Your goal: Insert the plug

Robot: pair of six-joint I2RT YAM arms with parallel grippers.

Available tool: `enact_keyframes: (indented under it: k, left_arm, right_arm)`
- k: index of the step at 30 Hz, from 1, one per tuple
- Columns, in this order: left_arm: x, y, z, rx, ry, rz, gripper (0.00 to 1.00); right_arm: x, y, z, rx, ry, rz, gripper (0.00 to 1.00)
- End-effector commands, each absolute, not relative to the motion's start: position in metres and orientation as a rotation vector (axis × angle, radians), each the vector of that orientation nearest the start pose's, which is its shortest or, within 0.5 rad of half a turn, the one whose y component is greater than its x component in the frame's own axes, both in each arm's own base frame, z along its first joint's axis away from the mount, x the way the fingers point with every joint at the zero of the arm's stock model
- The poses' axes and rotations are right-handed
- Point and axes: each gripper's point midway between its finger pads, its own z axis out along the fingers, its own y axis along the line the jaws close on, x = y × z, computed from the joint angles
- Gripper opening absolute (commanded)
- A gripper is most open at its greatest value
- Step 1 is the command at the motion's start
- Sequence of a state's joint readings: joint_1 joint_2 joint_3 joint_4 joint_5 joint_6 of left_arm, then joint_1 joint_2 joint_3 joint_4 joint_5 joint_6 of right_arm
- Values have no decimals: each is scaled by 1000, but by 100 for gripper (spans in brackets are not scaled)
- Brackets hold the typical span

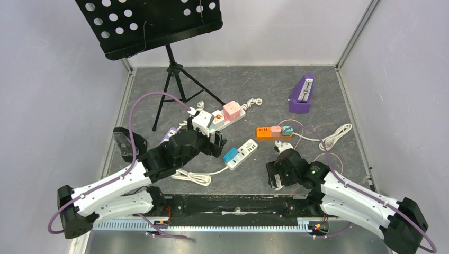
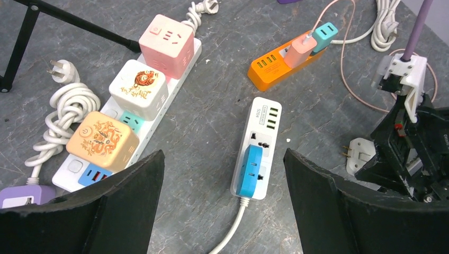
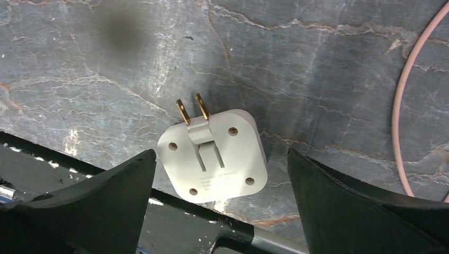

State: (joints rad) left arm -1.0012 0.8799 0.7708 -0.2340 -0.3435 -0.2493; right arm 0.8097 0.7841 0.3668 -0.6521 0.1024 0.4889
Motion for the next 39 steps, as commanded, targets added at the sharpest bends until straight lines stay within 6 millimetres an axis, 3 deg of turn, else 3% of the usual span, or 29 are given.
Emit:
enact_keyframes:
  k: [1,9,15,17,22,26,33,39]
  left_arm:
    - [218,-240,231,465,1841,-497,88]
    - [222,-236,227,487,1838,-444,88]
    - [222,-239,223,497,1851,-445,88]
    - [222,-240,221,500,1857,-447,88]
    - [222,-240,222,490,1861,-451,88]
    - [219,-243,227,482,1853,-488,88]
    - [214,-254,257,485,1789,-595,88]
    - [209,-260,284,481,1686,-683,87]
  right_arm:
    - [117,112,12,-372,2656,205,95]
    - [106,131,11,-537,2668,289,90]
    - [93,126,9,-631,2709,237,90]
    - [89,123,5,-637,2726,217,84]
    - [101,125,13,-557,2698,176,52]
    - [139,147,50,-439,2532,214,49]
    - [213,200,165,-143,2210,457,54]
    - [248,224,243,124,1987,715,56]
